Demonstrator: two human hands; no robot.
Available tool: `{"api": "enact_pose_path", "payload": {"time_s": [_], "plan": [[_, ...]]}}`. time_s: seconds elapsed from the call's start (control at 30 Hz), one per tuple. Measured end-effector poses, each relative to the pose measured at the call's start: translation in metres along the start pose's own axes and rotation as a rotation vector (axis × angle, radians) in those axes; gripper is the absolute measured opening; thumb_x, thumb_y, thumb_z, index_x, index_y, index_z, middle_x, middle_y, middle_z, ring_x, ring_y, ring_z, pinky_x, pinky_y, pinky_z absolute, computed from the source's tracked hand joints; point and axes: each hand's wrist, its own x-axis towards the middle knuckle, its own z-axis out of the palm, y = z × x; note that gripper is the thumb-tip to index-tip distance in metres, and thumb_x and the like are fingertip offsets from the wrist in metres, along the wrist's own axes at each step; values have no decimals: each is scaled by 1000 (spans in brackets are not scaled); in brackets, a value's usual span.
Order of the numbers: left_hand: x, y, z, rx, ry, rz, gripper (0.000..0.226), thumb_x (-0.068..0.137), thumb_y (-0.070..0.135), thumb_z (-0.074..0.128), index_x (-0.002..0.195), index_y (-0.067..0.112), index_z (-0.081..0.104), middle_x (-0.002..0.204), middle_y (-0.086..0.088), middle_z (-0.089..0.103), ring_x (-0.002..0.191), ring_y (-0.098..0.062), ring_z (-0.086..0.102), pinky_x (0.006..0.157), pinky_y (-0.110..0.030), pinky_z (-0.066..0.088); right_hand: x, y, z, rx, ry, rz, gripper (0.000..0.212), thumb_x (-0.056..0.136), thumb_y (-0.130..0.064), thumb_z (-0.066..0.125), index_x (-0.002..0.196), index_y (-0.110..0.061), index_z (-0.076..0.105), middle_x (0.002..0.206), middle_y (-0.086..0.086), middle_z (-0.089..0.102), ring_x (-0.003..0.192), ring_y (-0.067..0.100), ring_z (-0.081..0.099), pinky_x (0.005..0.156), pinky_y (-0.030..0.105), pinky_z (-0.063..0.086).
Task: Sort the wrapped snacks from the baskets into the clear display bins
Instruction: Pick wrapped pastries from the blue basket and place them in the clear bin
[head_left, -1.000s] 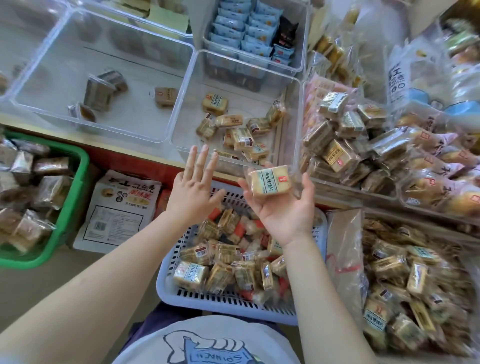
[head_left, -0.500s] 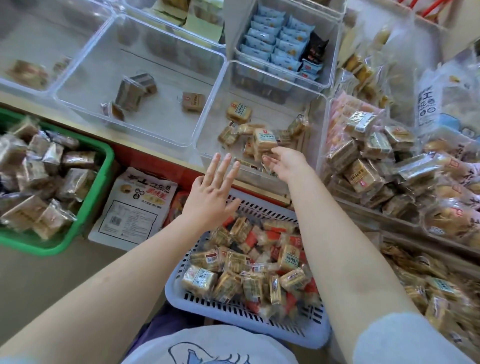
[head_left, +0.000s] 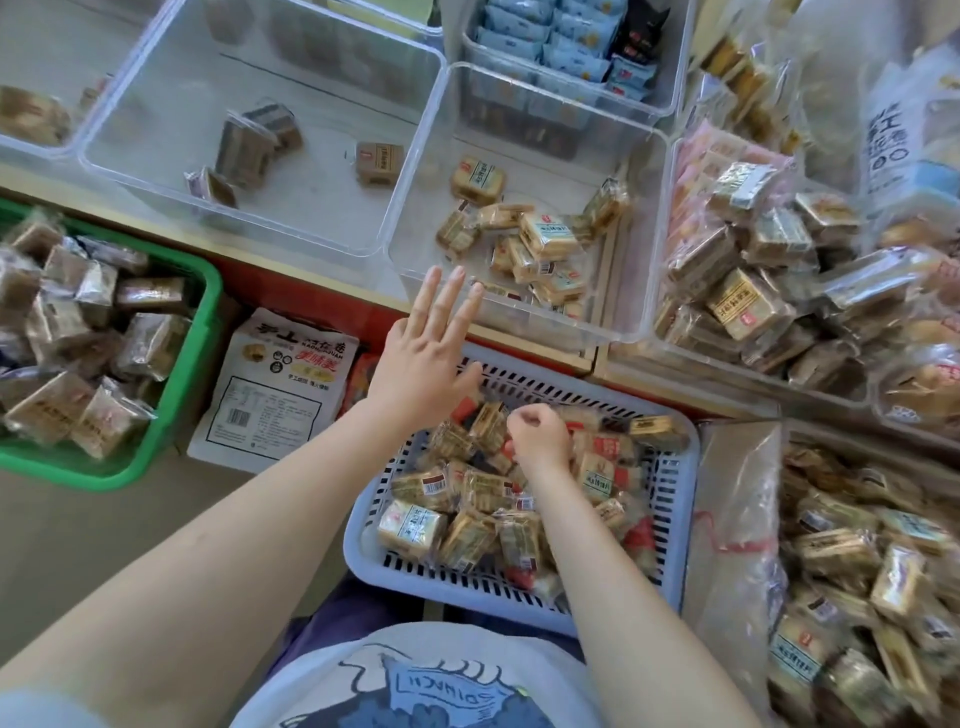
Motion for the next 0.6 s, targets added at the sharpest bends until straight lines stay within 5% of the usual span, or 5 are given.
{"api": "enact_pose_path", "payload": {"time_s": [0.1, 0.2, 0.37, 0.47, 0.6], "plan": [[1, -1, 1, 5, 18, 3, 84, 96, 46, 48, 158, 27, -6, 165, 2, -17, 149, -17, -24, 111, -42, 30, 14, 18, 34, -57, -125, 140, 61, 96, -38, 63, 147, -13, 39, 150, 9, 47, 130, 29, 51, 108, 42, 41], [1, -3, 4, 10, 23, 9, 84, 96, 43, 48, 158, 28, -6, 166, 2, -15, 150, -19, -21, 111, -42, 30, 24, 18, 57, 19, -70, 240, 88, 95, -40, 64, 160, -13, 10, 160, 9, 32, 143, 31, 39, 111, 39, 35], [1, -6, 7, 29, 28, 15, 85, 96, 42, 48, 158, 29, -8, 165, 2, -16, 150, -20, -21, 112, -41, 27, 40, 16, 57, 283, -15, 343, 81, 88, -33, 69, 155, -17, 27, 151, 9, 43, 134, 30, 47, 110, 41, 42], [1, -6, 6, 16, 23, 15, 85, 96, 43, 48, 157, 30, -10, 165, 3, -18, 150, -19, -22, 113, -42, 27, 21, 7, 31, 566, -183, 414, 52, 92, -36, 55, 139, -13, 50, 126, 13, 62, 105, 26, 60, 87, 38, 51], [1, -8, 0, 3, 9, 27, 83, 97, 43, 47, 158, 32, -8, 165, 6, -18, 149, -15, -24, 112, -42, 27, -26, -2, -15, 1081, -348, 388, 46, 98, -30, 37, 119, 0, 65, 101, 23, 67, 92, 34, 61, 89, 43, 48]]}}
